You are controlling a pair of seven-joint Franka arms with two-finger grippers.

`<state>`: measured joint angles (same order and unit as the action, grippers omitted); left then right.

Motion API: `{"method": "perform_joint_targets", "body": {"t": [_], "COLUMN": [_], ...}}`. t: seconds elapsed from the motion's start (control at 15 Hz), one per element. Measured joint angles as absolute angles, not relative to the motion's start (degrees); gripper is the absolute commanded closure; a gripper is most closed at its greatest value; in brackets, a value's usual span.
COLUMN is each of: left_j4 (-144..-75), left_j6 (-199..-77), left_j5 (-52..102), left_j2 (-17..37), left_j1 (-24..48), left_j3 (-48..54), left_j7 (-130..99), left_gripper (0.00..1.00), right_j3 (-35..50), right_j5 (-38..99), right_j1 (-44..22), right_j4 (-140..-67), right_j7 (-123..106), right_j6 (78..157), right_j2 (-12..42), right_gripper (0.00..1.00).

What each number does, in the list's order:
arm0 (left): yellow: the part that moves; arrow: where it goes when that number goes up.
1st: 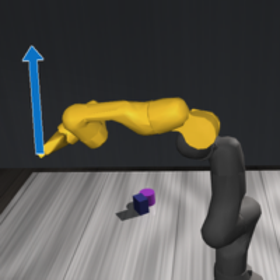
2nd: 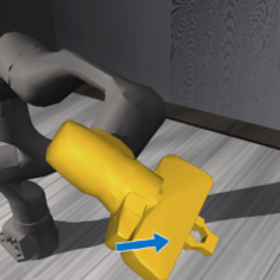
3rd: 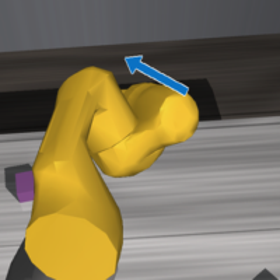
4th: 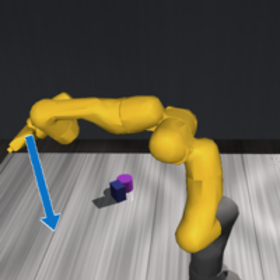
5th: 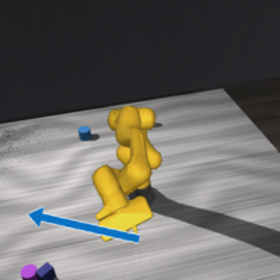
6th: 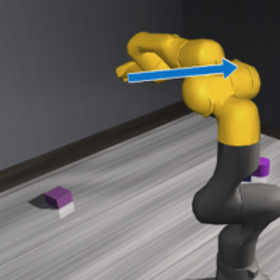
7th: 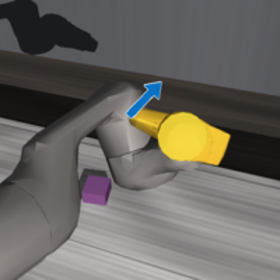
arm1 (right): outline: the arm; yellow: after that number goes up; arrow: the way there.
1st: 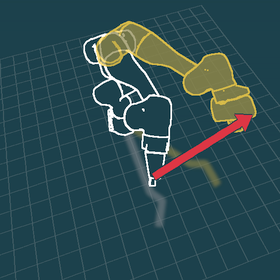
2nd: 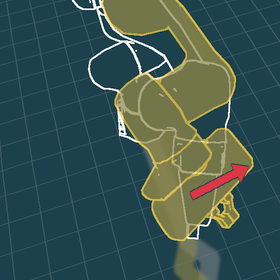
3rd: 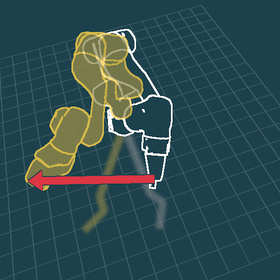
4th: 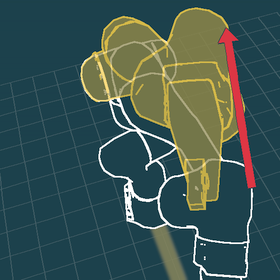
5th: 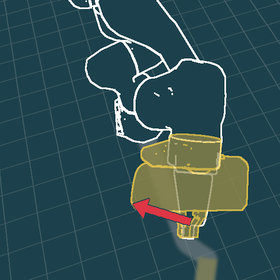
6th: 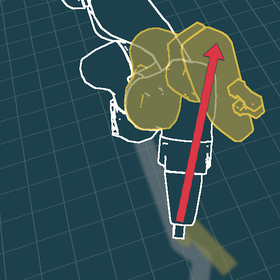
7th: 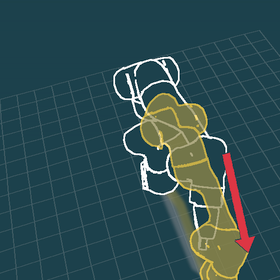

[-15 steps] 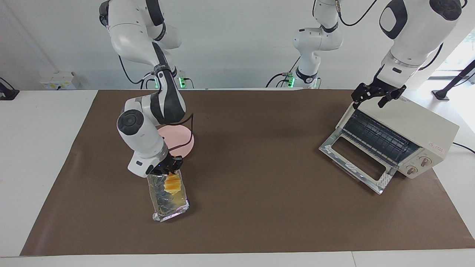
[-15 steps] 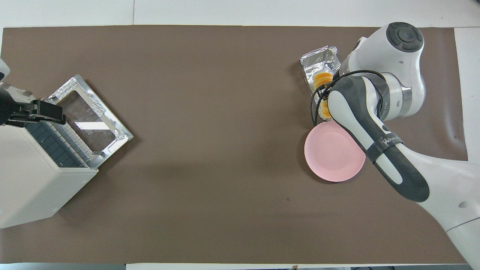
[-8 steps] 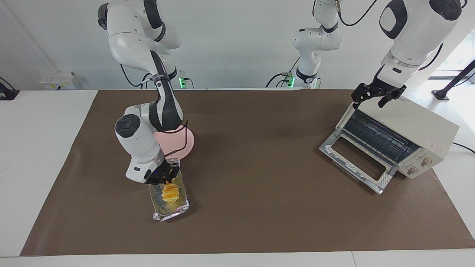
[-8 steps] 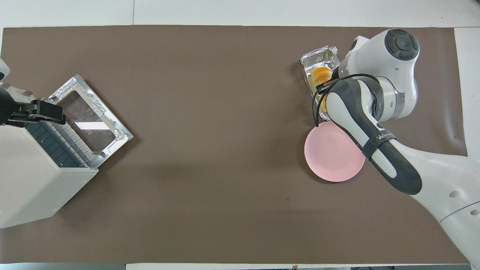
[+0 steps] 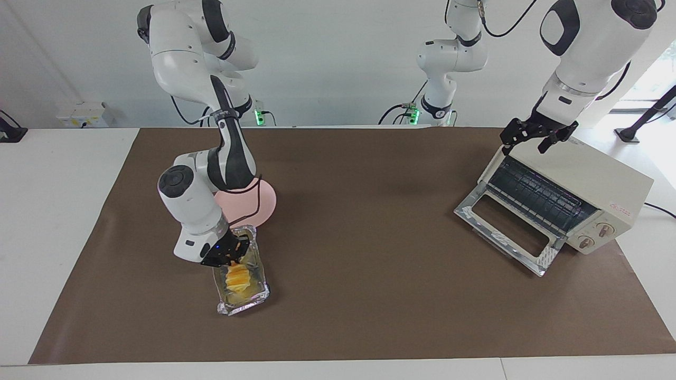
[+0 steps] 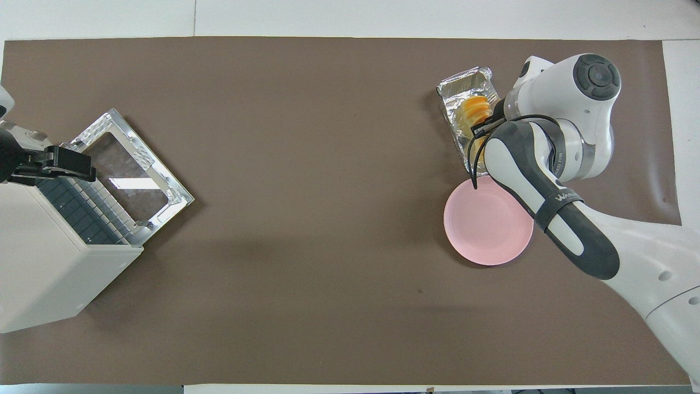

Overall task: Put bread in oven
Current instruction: 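Lower the bread into the foil tray and open the right gripper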

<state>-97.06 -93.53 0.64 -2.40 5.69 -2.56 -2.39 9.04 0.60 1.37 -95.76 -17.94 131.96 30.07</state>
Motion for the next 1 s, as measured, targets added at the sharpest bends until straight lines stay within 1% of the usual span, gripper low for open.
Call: {"method": "perform_joint_targets", "body": {"t": [0.13,0.53,0.67,0.73,0.8,0.93,1.0], "left_j4": [-97.1,-97.1,-97.1,-97.1,-97.1,-97.1,-97.1], "left_j6": [-93.5,-93.5,-93.5,-93.5,-93.5,-93.5,-93.5], "left_j5": [0.6,0.6,0.6,0.6,0.6,0.6,0.6], "left_j2": [-2.4,-2.4,-2.4,-2.4,-2.4,-2.4,-2.4], "left_j1": [5.7,5.7,5.7,5.7,5.7,5.7,5.7], "left_j3": [-2.6,-2.6,-2.6,-2.6,-2.6,-2.6,-2.6], "left_j7": [-2.4,-2.4,-2.4,-2.4,-2.4,-2.4,-2.4], "left_gripper": [0.0,0.0,0.0,0.0,0.0,0.0,0.0], "right_j3": [9.1,9.0,8.9,8.8,8.8,8.7,8.6], "right_j5": [0.6,0.0,-1.8,-2.3,-2.7,-3.6,-3.7], "right_j1": [1.1,0.7,1.4,1.7,1.9,2.6,3.2], "right_j4": [-95.1,-90.7,-90.1,-90.0,-89.9,-90.0,-90.0], "right_j7": [-16.9,-14.8,-15.0,-15.6,-16.7,-19.9,-22.7], "right_j6": [130.4,122.7,122.5,122.7,123.6,126.6,127.8], "right_j2": [30.0,30.0,30.1,30.1,30.2,30.5,30.8], "right_gripper": [0.0,0.0,0.01,0.04,0.05,0.09,0.09]}}
